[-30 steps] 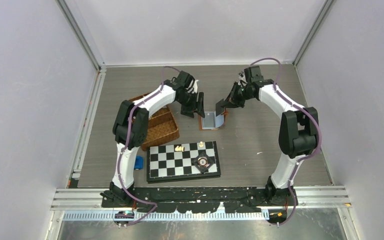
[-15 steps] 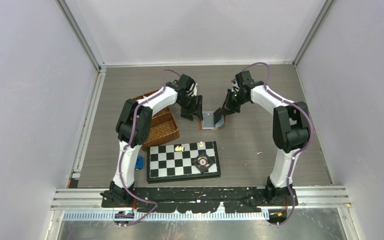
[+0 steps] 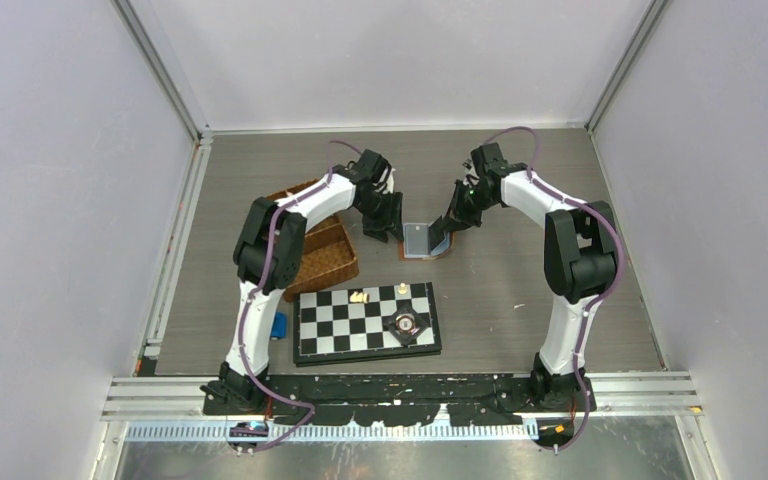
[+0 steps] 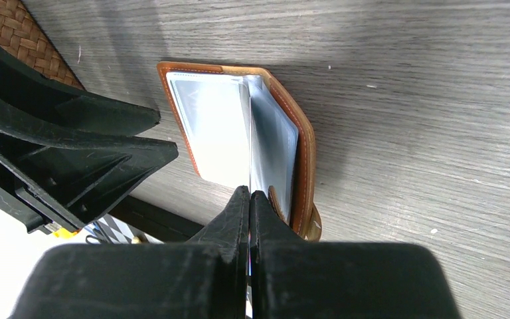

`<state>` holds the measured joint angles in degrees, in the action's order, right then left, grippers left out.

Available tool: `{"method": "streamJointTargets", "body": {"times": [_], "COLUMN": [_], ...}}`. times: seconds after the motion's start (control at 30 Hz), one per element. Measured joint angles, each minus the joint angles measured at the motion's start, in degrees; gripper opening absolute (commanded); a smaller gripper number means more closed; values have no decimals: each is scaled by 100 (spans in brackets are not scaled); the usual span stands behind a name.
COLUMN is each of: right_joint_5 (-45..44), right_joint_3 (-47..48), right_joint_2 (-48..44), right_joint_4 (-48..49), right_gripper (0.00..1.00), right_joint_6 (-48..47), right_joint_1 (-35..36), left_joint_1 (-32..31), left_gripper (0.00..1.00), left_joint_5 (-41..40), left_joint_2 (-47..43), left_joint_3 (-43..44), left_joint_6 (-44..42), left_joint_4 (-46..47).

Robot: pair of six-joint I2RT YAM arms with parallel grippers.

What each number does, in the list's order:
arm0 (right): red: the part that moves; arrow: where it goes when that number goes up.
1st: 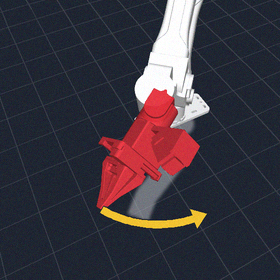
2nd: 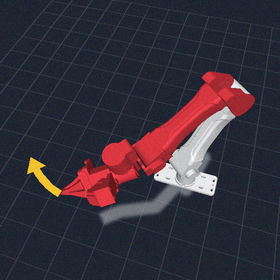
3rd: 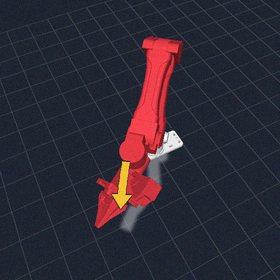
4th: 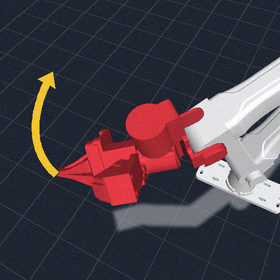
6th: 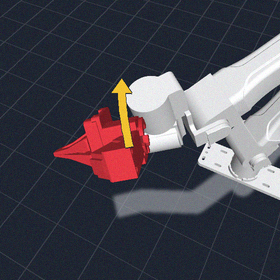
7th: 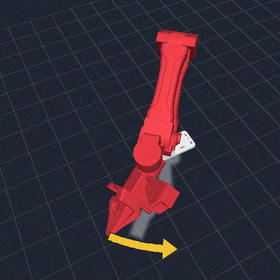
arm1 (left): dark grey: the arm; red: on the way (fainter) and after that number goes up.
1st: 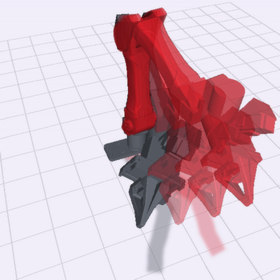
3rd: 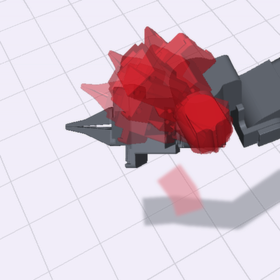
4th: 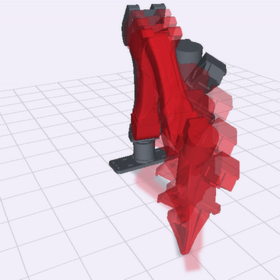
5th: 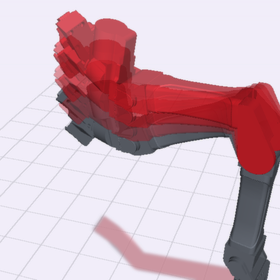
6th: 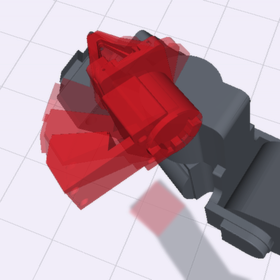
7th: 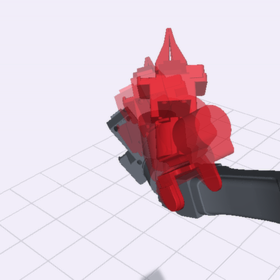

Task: Put the credit cards into the card holder
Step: Insert the credit card into the card holder.

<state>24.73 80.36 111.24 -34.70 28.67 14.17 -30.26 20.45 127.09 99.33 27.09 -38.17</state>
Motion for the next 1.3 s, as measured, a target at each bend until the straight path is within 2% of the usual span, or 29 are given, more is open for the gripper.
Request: {"method": "streamJointTargets", "body": {"times": [0.6,0.73,1.03,1.3], "right_joint_5": [96,109,61,17], "right_joint_3": [-42,-79,-221,-227], "right_joint_2": [98,101,101,101], "right_joint_4": [70,94,173,175], "right_gripper": [1,0,0,1], "right_joint_6": [-96,-142,-162,-162], "right_joint_1": [-2,0,-2,2], "left_joint_1": [-7,-4,-7,-7], "left_gripper": [39,33,40,41], "left_joint_5": [-39,-57,-68,-282], "left_joint_2": [280,313,310,-175], "left_joint_3": [407,448,435,-350], "left_joint_6": [-13,-13,-9,275], "left_joint_4": [-33,-35,22,452]}}
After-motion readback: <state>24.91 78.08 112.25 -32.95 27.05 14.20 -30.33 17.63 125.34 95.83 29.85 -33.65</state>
